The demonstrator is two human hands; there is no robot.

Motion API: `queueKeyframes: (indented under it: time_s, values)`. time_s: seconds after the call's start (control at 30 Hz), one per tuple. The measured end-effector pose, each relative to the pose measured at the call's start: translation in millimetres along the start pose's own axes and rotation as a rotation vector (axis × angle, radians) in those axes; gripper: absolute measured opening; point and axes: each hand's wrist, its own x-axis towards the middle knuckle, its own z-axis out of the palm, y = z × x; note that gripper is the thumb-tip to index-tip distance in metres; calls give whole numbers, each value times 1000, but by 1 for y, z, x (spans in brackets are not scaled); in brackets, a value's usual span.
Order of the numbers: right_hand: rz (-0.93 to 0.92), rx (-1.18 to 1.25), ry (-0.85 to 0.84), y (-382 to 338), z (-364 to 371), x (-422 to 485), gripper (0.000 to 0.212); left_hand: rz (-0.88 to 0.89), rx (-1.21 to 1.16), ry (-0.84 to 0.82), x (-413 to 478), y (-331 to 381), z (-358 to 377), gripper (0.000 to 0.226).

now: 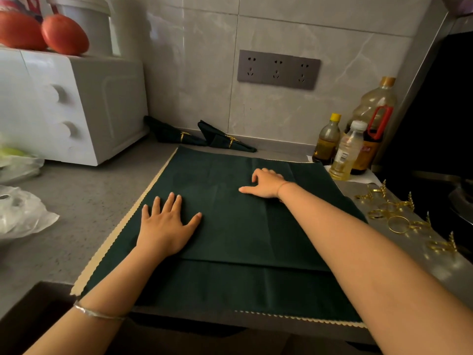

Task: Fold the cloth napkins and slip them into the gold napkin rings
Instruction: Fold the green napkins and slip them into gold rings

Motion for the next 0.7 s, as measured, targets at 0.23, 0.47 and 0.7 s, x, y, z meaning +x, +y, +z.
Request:
queueKeyframes:
  time_s: [0.23,0.47,0.7]
  values:
    - [-237,78,-94,-87,5,28,66,-9,-26,4,4,1,3,79]
    - [-524,283,171,-120,7,19,26,-44,-303,126,5,-1,0,72]
    - [-556,282,275,-70,-5,-56,20,-28,-672,192,-9,-2,-27,53]
